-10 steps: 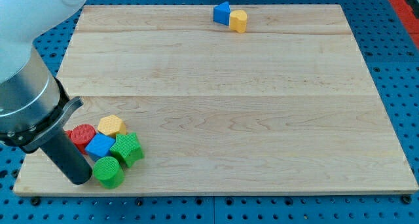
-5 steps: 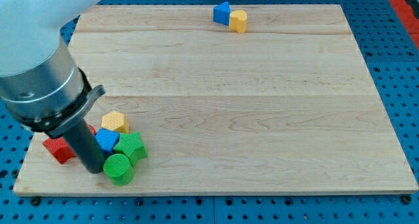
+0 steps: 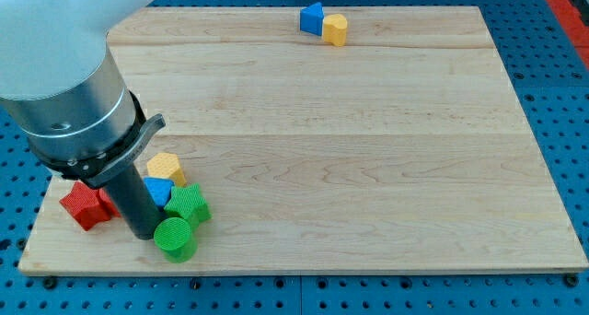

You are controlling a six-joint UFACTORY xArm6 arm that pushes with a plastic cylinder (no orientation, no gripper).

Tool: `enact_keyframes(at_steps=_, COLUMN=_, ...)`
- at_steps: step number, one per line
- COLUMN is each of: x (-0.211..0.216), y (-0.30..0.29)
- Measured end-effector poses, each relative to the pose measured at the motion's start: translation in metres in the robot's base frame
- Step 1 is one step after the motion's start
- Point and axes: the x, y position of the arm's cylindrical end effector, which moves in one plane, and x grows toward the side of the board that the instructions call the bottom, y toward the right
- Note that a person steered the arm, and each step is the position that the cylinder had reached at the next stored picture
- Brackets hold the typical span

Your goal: Move the green star away from the blue cube

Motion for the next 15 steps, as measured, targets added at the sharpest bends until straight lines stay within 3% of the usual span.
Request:
enact_keyframes(at_steps=8, x=-0.018, y=0.02)
enact_keyframes(at_steps=10, x=-0.024, y=0.043)
enact_keyframes(at_steps=12, x=-0.03, y=0.109)
enact_keyframes(at_steps=15, x=-0.01, y=0.113)
